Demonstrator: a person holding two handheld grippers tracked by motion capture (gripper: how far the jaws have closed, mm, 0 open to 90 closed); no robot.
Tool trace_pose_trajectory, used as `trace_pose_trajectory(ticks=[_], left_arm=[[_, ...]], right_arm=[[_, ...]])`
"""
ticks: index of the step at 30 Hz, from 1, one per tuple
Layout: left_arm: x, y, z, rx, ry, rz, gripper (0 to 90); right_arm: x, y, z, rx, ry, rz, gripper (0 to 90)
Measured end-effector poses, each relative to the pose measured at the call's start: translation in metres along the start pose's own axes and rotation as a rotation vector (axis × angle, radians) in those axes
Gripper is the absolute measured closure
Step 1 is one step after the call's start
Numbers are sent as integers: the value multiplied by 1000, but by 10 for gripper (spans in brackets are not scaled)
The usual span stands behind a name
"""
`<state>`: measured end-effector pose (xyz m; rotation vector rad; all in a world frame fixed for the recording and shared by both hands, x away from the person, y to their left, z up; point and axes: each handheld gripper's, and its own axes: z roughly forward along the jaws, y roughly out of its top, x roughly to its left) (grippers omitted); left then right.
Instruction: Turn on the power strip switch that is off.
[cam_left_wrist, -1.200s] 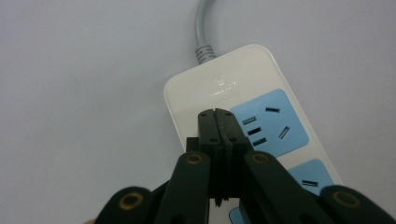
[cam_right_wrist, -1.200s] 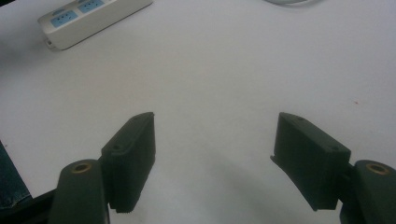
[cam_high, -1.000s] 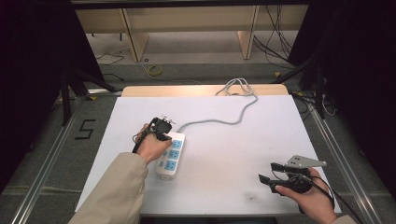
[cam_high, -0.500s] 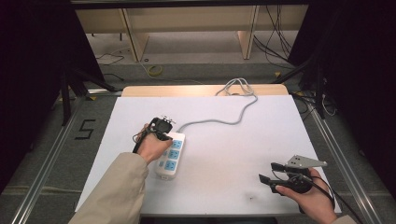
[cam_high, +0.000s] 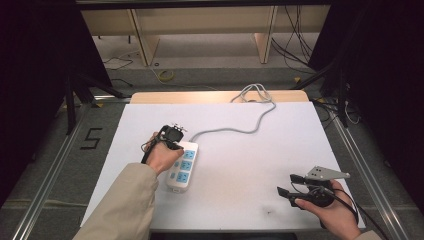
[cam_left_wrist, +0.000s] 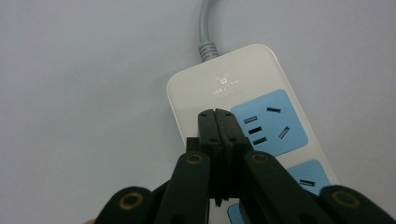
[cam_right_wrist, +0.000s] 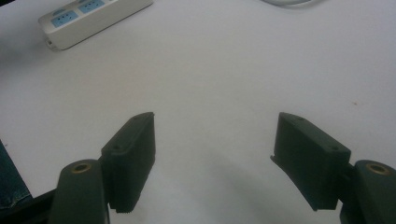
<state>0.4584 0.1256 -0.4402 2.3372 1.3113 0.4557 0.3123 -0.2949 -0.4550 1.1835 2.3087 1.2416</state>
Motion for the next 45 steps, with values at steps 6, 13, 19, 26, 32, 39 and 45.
trace_pose_trajectory(ticks=[6,13,19,26,32,39,45], left_arm=[[0,0,1,5,-1,-5,900],[-1,0,1,15,8,2,900],[-2,1,2,21,15,17,900],[-4,1,2,25,23,22,900],[-5,3,3,39,31,31,900],[-6,4,3,51,34,36,900],[-7,6,4,54,36,39,900]], right_arm=[[0,0,0,1,0,2,299],[0,0,0,-2,-1,-1,298],[0,0,0,-1,0,-1,298],[0,0,0,0,0,-1,298],[1,0,0,3,2,-2,299],[1,0,0,5,2,-2,300],[1,0,0,5,2,-2,300]])
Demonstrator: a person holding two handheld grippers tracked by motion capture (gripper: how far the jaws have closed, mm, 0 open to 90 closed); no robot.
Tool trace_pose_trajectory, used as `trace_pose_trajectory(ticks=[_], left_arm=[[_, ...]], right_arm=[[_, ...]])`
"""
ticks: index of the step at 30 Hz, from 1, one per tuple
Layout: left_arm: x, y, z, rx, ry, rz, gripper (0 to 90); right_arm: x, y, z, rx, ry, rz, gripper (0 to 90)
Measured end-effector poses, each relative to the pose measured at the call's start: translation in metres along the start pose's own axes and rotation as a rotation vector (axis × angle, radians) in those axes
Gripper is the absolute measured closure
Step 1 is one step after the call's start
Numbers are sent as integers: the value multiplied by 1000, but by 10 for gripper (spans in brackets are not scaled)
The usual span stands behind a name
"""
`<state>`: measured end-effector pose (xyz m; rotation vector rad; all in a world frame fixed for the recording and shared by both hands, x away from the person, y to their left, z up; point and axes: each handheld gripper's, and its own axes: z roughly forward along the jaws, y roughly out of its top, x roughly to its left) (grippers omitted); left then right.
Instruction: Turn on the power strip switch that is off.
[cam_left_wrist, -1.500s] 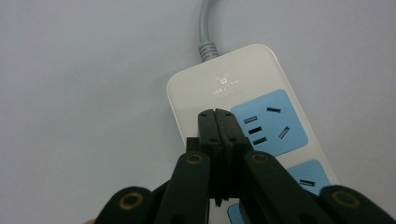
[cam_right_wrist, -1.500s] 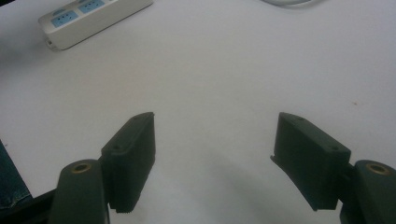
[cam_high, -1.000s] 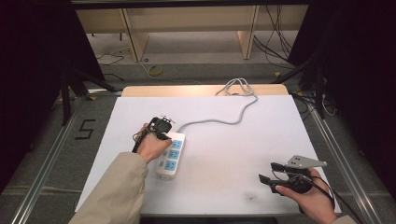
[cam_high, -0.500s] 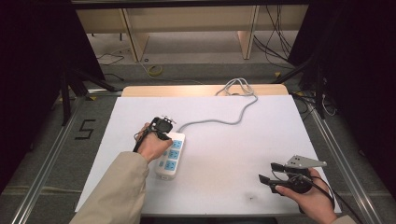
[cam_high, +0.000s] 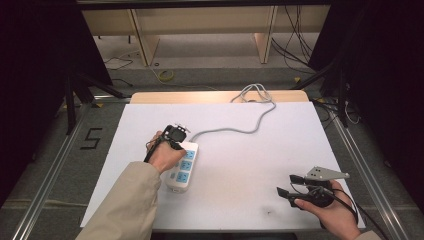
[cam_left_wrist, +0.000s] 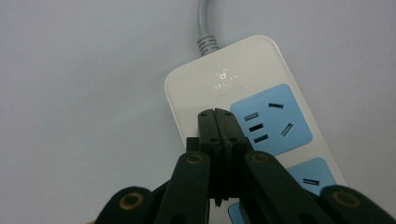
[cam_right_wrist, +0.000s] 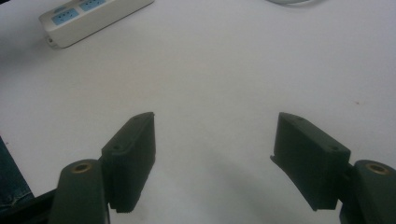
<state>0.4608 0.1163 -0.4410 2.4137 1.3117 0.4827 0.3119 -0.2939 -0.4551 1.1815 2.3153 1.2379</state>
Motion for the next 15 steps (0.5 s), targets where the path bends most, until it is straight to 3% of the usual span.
trace_pose_trajectory(ticks=[6,10,15], left_arm=[[-3,2,0,13,19,10,900],[-1,2,1,11,4,-13,900],[-2,2,1,14,15,-11,900]], right_arm=[[0,0,0,-1,0,1,299],[0,0,0,-1,2,0,299],[0,0,0,-2,3,-1,298]])
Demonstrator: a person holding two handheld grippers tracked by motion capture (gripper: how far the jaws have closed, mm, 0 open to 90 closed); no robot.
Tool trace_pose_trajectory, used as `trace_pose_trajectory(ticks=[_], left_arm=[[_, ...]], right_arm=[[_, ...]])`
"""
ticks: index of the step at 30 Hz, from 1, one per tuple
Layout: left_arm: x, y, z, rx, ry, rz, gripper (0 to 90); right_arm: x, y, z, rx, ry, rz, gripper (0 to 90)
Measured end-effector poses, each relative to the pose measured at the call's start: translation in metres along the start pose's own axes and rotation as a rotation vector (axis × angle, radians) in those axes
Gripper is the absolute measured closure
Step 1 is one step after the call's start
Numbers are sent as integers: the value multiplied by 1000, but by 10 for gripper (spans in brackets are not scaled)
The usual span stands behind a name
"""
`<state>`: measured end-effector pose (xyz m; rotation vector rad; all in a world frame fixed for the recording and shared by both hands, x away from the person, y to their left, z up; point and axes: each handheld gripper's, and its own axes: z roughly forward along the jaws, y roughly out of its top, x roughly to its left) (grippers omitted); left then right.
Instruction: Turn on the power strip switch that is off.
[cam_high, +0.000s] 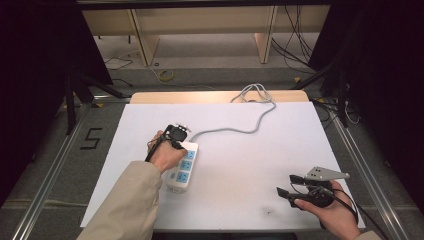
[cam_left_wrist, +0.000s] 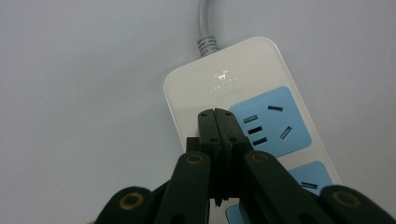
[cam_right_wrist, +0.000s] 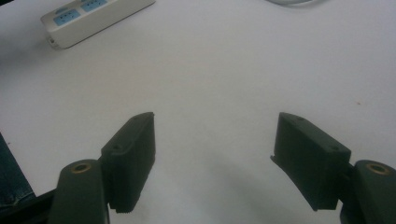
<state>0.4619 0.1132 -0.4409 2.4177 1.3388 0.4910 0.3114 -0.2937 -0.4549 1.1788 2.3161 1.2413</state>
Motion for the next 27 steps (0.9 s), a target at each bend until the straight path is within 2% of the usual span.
trace_pose_trajectory(ticks=[12,15,18,22,27], left_arm=[[0,0,1,1,-4,-1,900],[0,0,1,4,-1,11,900],[1,-1,1,-1,-9,0,900],[1,-1,1,-3,-6,20,900],[2,-1,1,-8,-17,8,900]], right_arm=[[0,0,0,0,0,0,298],[0,0,0,0,1,-1,298],[0,0,0,0,0,-1,298],[0,0,-1,2,0,-2,298],[0,0,0,1,1,-2,298]])
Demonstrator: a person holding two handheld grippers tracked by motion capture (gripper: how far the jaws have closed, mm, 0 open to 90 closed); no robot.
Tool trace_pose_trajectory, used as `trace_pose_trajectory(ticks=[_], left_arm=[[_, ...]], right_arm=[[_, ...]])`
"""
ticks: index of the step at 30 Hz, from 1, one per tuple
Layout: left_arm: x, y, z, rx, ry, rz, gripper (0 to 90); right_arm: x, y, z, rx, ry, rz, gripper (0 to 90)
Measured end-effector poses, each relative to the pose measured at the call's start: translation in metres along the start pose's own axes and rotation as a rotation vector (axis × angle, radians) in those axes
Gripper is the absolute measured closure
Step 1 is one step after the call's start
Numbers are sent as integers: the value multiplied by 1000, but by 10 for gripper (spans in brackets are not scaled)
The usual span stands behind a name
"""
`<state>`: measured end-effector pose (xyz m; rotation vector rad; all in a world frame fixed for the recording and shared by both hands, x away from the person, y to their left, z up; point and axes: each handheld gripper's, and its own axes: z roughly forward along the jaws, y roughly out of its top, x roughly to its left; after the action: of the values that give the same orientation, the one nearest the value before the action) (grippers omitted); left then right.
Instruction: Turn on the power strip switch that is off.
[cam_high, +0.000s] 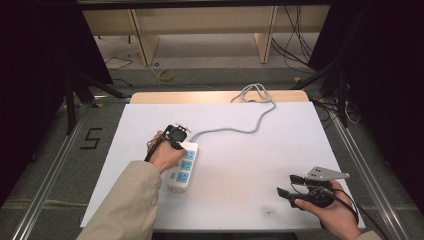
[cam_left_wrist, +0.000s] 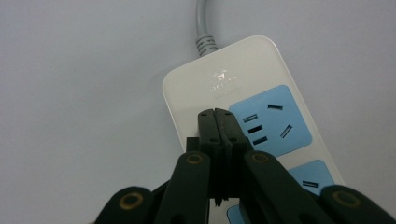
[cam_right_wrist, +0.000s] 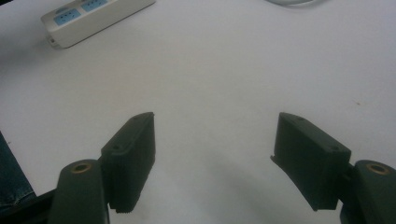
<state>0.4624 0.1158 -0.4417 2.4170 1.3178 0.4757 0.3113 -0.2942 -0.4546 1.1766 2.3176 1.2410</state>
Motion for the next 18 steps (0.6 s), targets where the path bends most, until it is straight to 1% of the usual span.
trace_pose_trajectory(ticks=[4,16,18], left_arm=[[-1,0,0,-2,1,0,900],[-2,-1,0,-8,11,16,900],[-2,-1,0,-7,15,30,900]], right_arm=[[0,0,0,0,0,-2,298],[0,0,0,1,1,-3,298],[0,0,0,0,0,1,298]])
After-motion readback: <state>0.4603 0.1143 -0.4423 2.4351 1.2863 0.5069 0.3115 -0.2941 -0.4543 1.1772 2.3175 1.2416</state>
